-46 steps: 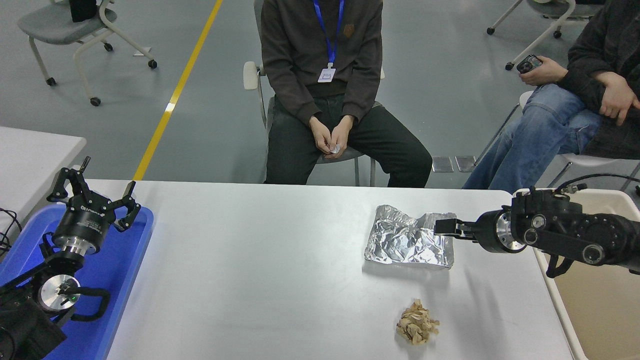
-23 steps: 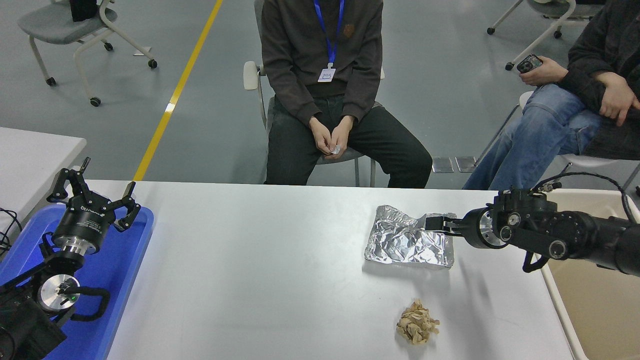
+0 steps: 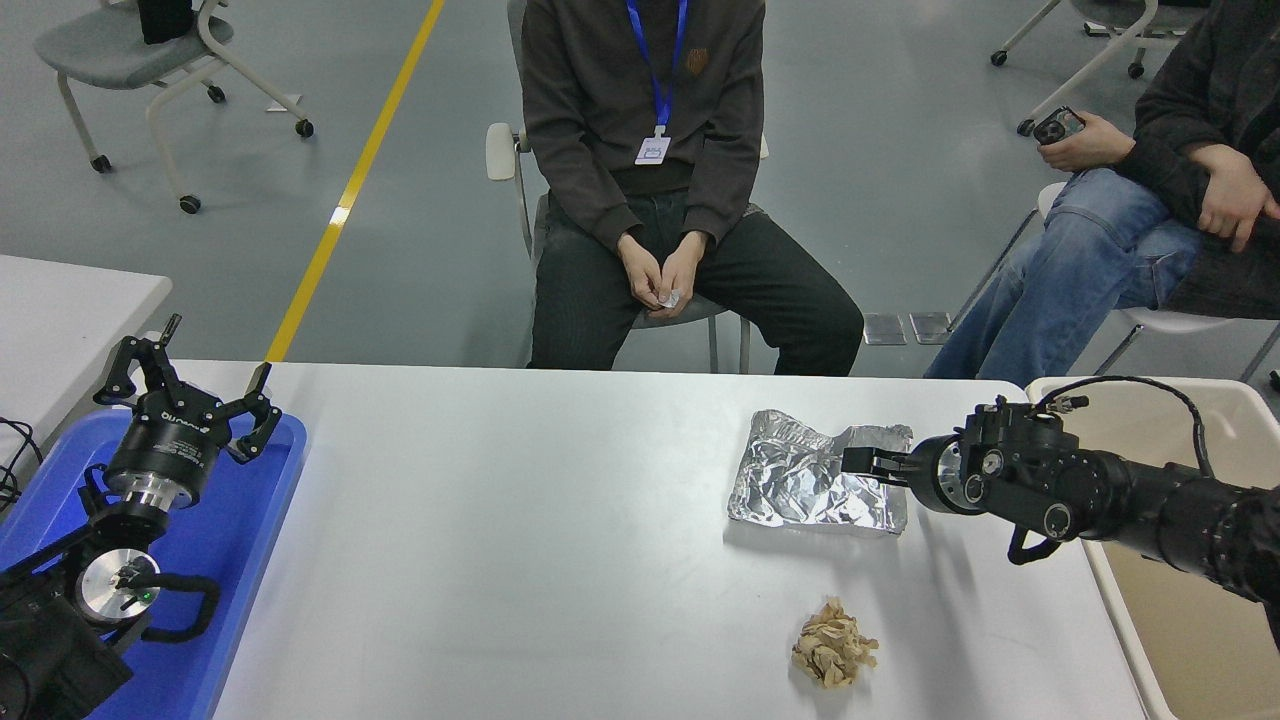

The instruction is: Clean the table surface

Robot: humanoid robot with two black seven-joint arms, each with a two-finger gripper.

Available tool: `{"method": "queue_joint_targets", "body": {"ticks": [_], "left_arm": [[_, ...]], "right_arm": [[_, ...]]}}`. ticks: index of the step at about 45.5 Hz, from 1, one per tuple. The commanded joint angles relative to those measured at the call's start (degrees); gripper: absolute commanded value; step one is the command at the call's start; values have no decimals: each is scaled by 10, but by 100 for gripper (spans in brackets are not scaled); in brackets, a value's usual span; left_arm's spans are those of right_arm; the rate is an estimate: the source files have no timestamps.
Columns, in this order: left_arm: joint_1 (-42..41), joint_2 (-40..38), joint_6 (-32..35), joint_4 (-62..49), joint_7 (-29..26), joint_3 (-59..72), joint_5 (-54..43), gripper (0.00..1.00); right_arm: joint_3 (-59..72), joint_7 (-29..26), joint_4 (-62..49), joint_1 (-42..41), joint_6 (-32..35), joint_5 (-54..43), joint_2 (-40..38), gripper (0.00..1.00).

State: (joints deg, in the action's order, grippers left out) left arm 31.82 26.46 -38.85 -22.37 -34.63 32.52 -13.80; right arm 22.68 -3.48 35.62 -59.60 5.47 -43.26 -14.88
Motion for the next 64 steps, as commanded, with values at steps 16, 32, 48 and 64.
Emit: {"method": "queue_joint_targets", "body": {"ticks": [16,32,48,64], "left_arm": [[0,0,0,0,0,0,0,100],[0,0,0,0,0,0,0,100],[0,0,0,0,0,0,0,100],[0,1,0,0,0,0,0,100]], "right_arm": [[9,4,-13,12,-9,-6,0,59],[33,6,-12,10,-9,-6,-1,13],[25,6,2,-7,34,5,-28,0],[26,1,199,-125,48,5,-154,0]]}}
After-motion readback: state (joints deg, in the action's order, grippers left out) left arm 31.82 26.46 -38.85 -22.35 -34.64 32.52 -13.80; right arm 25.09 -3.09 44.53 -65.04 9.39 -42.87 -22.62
